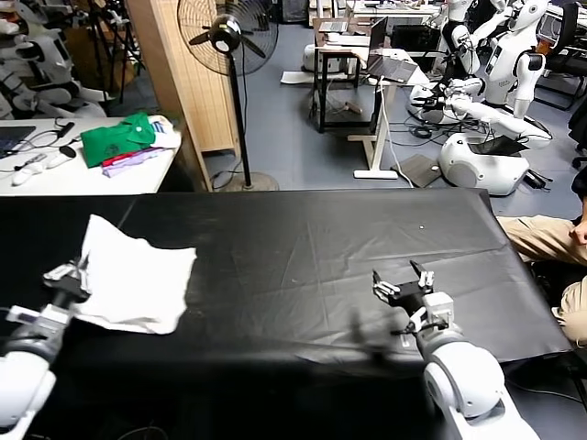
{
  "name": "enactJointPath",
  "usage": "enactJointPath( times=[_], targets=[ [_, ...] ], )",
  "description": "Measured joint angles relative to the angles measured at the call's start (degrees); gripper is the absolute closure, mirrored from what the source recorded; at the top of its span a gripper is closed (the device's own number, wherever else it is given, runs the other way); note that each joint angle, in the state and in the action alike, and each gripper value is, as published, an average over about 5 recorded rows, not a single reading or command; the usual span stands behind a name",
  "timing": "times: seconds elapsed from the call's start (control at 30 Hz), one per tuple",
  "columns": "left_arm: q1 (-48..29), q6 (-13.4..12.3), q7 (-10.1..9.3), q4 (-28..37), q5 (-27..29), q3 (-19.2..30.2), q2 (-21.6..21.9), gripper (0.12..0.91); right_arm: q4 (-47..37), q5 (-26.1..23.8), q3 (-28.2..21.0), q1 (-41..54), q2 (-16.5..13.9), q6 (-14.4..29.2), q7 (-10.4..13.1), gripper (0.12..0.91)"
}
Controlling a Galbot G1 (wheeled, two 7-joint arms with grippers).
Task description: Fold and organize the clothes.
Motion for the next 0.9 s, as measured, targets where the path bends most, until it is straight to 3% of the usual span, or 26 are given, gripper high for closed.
enactJointPath(
  times=[0.13, 0.27, 0.43, 0.53, 0.63, 0.77, 0.9],
  targets=[
    [-0.42, 2.31, -0.8, -4.72, -6.44, 2.21, -1.29, 0.883, -0.51, -1.1, -0.8, -0.23, 0.63, 0.3, -0.15, 0.227],
    [-2.85, 3.28, -1.19, -7.61, -13.81, 10.09, -6.44, 0.883, -0.32, -2.62, -1.36, -1.1, 0.6, 0.67, -0.24, 0.227],
    [-6.98, 2.65, -0.82, -6.73, -13.58, 22.93, -14.47, 0.883, 1.13, -2.56, -1.43, -2.71, -0.26, 2.45, -1.26, 0.227],
    [-9.31, 1.0, 0.68, -4.78, -12.38, 29.06, -18.77, 0.856, 1.63, -1.8, -1.54, -3.22, -0.96, 3.22, -2.01, 0.227],
    [-11.5, -2.35, 3.41, -2.72, -10.87, 33.63, -22.22, 0.734, 1.8, -0.83, -2.01, -3.11, -1.51, 3.13, -2.65, 0.227],
    [-13.71, -7.64, 7.21, -0.45, -7.05, 37.28, -24.93, 0.516, 2.06, 2.67, -2.79, -2.49, -1.93, 1.92, -2.8, 0.227],
    [-14.41, -11.28, 9.12, 0.05, -6.32, 38.24, -25.33, 0.307, 0.98, 7.65, -4.54, -1.08, -2.09, 0.35, -1.43, 0.227]
  ],
)
